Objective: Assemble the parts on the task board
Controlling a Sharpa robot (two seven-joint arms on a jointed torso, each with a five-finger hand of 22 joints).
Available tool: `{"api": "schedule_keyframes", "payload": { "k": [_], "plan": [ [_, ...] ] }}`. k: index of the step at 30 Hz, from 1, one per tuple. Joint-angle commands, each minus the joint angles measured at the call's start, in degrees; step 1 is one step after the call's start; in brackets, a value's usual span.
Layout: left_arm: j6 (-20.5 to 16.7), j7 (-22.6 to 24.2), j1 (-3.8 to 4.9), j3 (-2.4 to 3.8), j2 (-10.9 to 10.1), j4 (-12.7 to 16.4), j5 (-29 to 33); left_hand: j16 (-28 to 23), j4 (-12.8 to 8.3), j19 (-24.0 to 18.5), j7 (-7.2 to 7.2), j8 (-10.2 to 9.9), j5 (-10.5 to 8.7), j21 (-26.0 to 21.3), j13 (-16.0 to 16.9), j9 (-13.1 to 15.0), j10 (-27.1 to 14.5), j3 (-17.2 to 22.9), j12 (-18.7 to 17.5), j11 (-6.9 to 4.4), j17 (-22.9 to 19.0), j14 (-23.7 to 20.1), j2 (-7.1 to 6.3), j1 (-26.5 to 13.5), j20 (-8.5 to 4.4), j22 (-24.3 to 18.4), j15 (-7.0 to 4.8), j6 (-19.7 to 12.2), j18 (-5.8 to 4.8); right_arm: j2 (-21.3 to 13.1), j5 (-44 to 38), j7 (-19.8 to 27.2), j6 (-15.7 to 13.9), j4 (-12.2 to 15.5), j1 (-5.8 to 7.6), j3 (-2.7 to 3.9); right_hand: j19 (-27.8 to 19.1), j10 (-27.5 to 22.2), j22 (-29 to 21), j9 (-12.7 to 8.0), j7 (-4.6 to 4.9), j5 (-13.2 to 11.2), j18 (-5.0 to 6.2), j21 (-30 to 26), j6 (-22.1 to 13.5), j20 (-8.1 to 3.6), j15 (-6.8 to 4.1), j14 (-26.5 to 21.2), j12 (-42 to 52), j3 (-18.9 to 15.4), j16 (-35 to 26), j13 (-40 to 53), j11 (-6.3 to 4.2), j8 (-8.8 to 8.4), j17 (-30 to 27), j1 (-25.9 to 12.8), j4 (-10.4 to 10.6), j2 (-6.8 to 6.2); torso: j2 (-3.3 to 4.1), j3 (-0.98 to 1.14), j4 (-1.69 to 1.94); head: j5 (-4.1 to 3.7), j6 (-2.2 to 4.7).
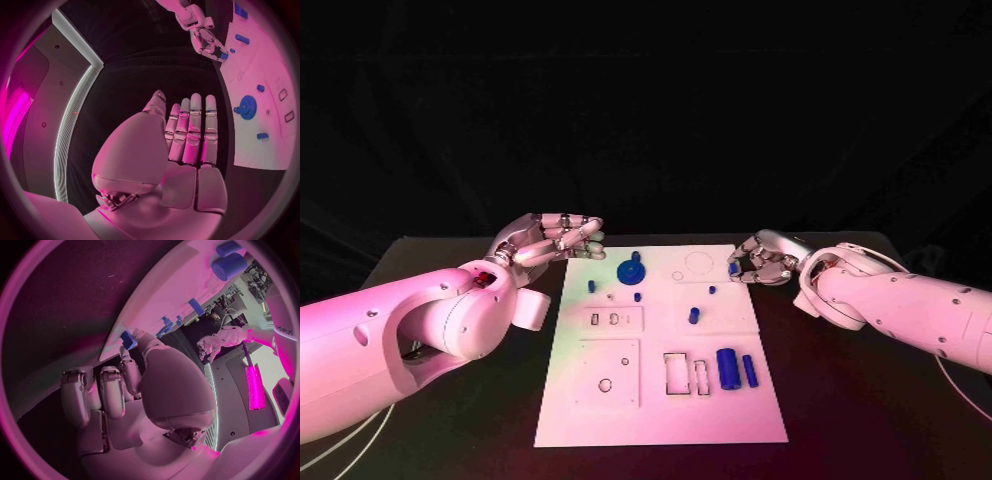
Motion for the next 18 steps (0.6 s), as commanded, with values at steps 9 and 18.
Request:
{"api": "schedule_keyframes", "payload": {
  "k": [9, 18],
  "plan": [
    [1.0, 0.0, 0.03, 0.04, 0.1, 0.0, 0.1, -0.3, 0.3, -0.4, 0.39, -0.4, -0.18, -0.3, -0.1, -0.1, 0.0, -0.1, -0.2, 0.42, -0.1, 0.4, -0.02, 0.2, 0.01, -0.1, 0.01, -0.2, 0.19, 0.5, -1.2, -0.5, 1.5, -0.5, -0.41, -0.03, 5.2, 0.2, 14.1, 0.2, -0.81, -0.4, -0.05, 0.3, 2.5, -0.26, -0.49, 5.3, 0.2, 0.5, -0.1, 2.2, -0.72, 1.29, 12.5, -0.2, 0.0, 1.19, 0.02, 0.01, -0.10, 0.32, -0.46],
    [1.0, -0.1, 0.03, 0.04, 0.1, 0.0, 0.1, -0.4, 0.3, -0.4, 0.42, -0.4, -0.18, -0.3, -0.1, -0.1, 0.0, -0.1, -0.3, 0.45, -0.1, 0.4, 0.02, 0.2, 0.02, -0.1, 0.03, -0.2, 0.19, 0.5, -0.5, 0.2, -1.4, -0.5, -0.50, -0.03, 5.8, 1.1, 14.7, 1.1, -2.51, -0.6, -0.25, 0.8, 6.2, -1.28, -1.70, 5.4, 1.0, 1.8, 0.1, 2.9, -2.19, 3.67, 12.8, 0.7, -0.4, 3.36, -0.02, 0.02, -0.09, 0.33, -0.46]
  ]
}}
